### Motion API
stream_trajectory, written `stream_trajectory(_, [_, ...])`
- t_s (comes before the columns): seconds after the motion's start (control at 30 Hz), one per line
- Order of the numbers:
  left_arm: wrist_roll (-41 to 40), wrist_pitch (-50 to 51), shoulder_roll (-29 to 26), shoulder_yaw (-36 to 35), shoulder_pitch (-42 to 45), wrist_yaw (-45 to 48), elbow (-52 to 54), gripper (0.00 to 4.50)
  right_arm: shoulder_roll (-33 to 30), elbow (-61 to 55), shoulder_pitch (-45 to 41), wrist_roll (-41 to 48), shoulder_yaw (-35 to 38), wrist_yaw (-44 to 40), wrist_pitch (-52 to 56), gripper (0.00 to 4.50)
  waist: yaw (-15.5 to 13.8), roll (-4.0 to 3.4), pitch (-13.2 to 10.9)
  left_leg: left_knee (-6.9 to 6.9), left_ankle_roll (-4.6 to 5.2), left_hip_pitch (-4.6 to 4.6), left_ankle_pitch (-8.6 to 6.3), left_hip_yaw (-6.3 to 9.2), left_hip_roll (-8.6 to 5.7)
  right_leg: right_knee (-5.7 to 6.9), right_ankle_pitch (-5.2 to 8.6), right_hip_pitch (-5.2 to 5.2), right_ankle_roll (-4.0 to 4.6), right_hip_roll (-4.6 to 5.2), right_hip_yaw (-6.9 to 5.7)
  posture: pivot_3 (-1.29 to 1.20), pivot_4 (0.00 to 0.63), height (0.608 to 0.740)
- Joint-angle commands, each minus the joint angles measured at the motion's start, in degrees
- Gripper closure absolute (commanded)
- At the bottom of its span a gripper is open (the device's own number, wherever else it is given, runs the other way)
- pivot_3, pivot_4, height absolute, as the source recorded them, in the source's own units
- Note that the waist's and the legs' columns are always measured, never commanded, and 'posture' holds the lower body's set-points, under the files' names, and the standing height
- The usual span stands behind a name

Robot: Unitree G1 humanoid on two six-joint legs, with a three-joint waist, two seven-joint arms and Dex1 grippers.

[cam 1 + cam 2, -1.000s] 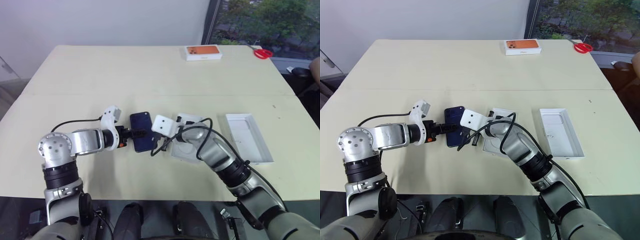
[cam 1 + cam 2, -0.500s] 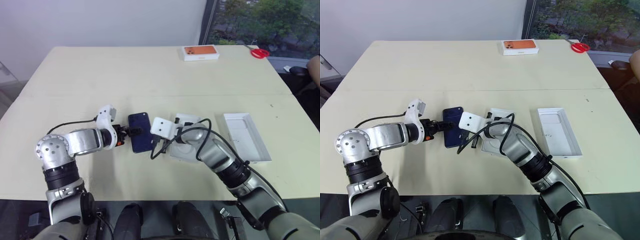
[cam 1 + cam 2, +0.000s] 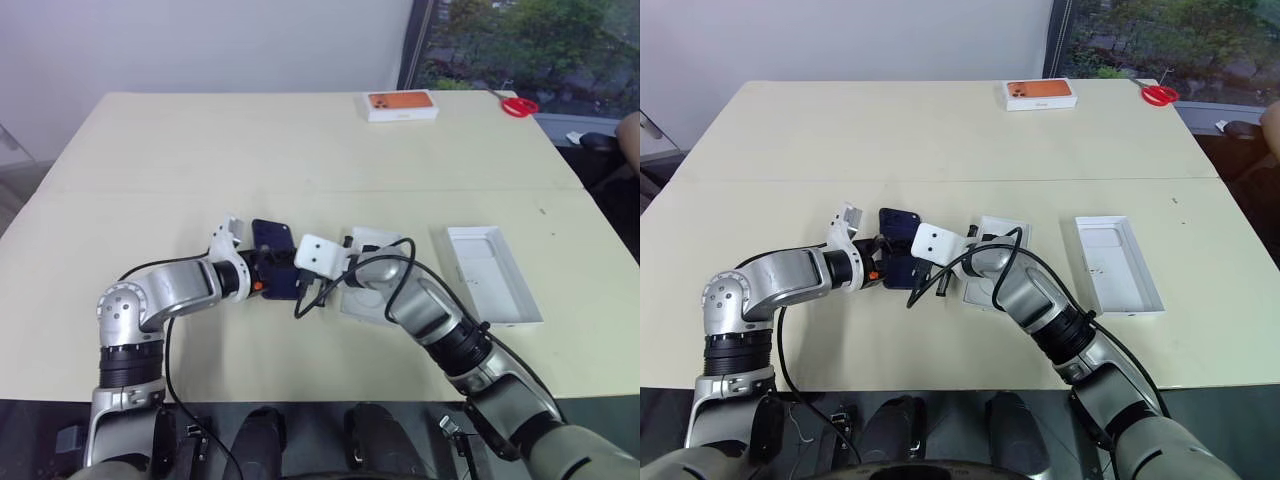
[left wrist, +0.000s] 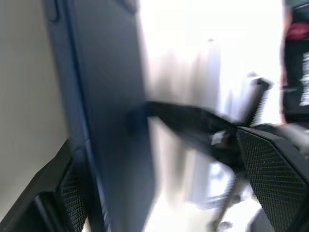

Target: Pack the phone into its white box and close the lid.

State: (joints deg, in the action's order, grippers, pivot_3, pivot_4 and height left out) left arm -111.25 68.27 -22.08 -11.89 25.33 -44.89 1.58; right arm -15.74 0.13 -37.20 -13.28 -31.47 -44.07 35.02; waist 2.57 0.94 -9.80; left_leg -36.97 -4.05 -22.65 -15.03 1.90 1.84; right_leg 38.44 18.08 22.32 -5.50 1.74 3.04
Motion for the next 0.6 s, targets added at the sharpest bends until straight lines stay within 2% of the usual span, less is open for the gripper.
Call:
stream_trajectory(0.03, [-1.6,-2.0,-4.7,1.9,0.3,0.3,0.7,0.0,0.7,0.1,0.9,0.3,-1.5,-0.9,-0.2,4.5,0.0,0.02,0.0,0.0,0.0,0.0,0.0,0.0,0.01,-0.01,0.0,0.0,0.0,-0.02,0.0,0.0,0.15,0.731])
stream_trajectory(0.13, [-1.7,-4.0,-7.6,3.0,0.4,0.8,0.0,0.0,0.4,-0.2,1.2,0.3,-1.5,-0.9,-0.1,4.5,-0.1,0.02,0.0,0.0,0.0,-0.01,0.0,0.0,0.01,-0.04,0.0,-0.01,0.0,-0.02,0.0,0.0,0.15,0.731])
stream_trajectory(0.3, [-1.8,-5.5,-8.5,3.9,0.0,2.7,-0.2,0.0,0.4,-0.2,1.3,0.2,-1.4,-0.8,0.0,4.5,-0.2,0.02,0.0,-0.01,0.0,-0.03,0.0,-0.01,0.0,-0.12,0.0,-0.05,0.01,0.01,0.0,0.0,0.15,0.731])
stream_trajectory(0.4, [-1.8,-5.9,-7.8,3.2,-0.7,4.0,-0.2,0.79,0.4,-0.5,1.4,0.2,-1.3,-0.6,0.2,4.5,-0.2,0.02,0.0,-0.01,0.0,-0.04,0.0,0.0,0.0,-0.12,0.0,-0.04,0.01,0.01,-0.01,0.0,0.15,0.731])
stream_trajectory(0.6, [-1.8,-6.4,-7.5,2.9,-1.6,5.6,-0.3,3.72,-0.1,-0.9,1.7,0.0,-1.0,-0.6,0.3,4.5,-0.2,0.02,0.0,0.0,0.0,-0.05,0.0,-0.01,-0.01,-0.13,0.0,-0.03,0.01,0.01,-0.01,0.0,0.15,0.731])
